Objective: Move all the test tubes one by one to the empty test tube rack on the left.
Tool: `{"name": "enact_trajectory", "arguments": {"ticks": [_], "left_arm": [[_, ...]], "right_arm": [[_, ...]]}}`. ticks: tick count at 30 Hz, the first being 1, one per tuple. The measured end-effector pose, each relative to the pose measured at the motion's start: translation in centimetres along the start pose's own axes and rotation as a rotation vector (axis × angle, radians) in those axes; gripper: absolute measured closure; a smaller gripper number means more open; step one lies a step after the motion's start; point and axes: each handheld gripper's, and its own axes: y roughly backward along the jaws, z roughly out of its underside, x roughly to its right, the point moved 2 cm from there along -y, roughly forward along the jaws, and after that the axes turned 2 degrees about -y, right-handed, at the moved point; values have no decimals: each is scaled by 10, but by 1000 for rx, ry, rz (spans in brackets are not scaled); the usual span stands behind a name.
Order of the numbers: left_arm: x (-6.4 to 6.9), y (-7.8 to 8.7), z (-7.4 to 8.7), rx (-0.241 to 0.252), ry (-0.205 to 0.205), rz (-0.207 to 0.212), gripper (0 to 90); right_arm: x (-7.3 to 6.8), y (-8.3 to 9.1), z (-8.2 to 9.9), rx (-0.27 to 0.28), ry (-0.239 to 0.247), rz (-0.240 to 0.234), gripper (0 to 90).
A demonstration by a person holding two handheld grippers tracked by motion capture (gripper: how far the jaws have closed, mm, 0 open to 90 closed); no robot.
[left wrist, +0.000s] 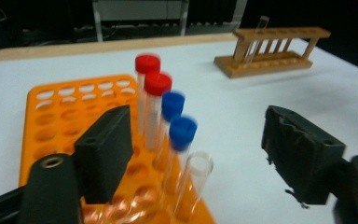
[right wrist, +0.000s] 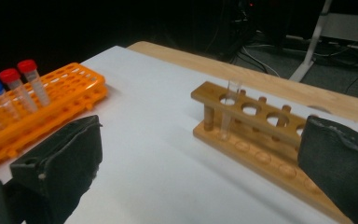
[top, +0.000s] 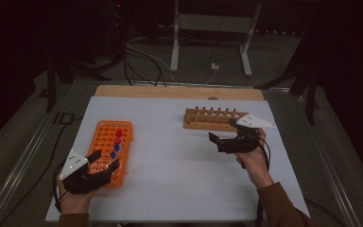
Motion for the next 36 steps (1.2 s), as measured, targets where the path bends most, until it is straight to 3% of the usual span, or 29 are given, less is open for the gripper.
{"name": "enact_trajectory", "arguments": {"ticks": [7, 13, 18, 20, 23, 28, 30, 33, 36], "left_arm": [[6, -11, -14, 28, 24, -17, 13], [13, -16, -20, 51, 21, 0, 5], [17, -19, -25, 57, 20, 15, 5], [19, -20, -27, 59, 16, 21, 5], [23, -22, -29, 63, 11, 29, 6], [31, -29, -33, 53, -8, 42, 6], [34, -33, -34, 48, -14, 54, 14], [41, -38, -37, 44, -33, 68, 33], [50, -46, -43, 39, -58, 91, 51]], "right_arm": [[10, -31, -17, -7, -1, 38, 39], [25, -79, -22, -57, -25, 79, 201], [37, -116, -14, -97, -45, 164, 437], [40, -125, -13, -103, -56, 166, 486], [39, -135, -11, -107, -29, 161, 569], [35, -143, -7, -126, -8, 149, 752], [35, -142, -8, -116, -13, 144, 763], [33, -129, -17, -63, -6, 137, 765], [25, -105, -32, -4, 22, 114, 765]]}}
